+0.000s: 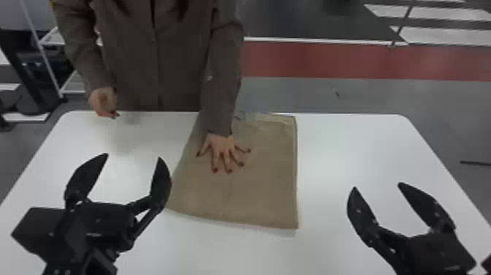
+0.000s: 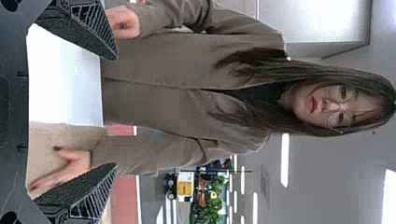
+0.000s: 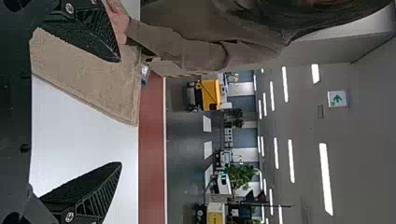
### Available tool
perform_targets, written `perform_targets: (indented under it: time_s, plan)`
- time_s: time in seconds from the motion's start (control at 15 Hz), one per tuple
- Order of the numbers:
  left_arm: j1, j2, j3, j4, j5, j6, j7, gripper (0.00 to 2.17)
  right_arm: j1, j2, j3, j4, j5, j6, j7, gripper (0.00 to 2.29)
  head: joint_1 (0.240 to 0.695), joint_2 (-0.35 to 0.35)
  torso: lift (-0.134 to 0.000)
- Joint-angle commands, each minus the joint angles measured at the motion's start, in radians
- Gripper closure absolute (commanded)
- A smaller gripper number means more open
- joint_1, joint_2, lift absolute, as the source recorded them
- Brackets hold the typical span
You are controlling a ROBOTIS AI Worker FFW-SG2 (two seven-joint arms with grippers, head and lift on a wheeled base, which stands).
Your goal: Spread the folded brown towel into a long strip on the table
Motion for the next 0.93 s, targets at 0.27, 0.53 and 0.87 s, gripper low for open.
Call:
perform_targets:
  time_s: [0.27, 0.53, 0.87]
  plan:
    - [0.003, 0.003, 0.009, 0.002, -0.003, -0.003, 0.008, 0.07, -0.015, 0.002, 0.003, 0.009, 0.005, 0.000, 0.000, 0.10, 0.695, -0.065, -0.114]
    - [0.003, 0.000, 0.004, 0.002, -0.003, -0.003, 0.008, 0.07, -0.028, 0.001, 0.005, 0.024, 0.000, 0.000, 0.000, 0.10, 0.695, -0.064, -0.114]
    - [0.002, 0.000, 0.001, 0.005, -0.003, -0.003, 0.007, 0.07, -0.035, -0.001, 0.005, 0.028, -0.005, -0.009, 0.014, 0.10, 0.695, -0.066, -0.114]
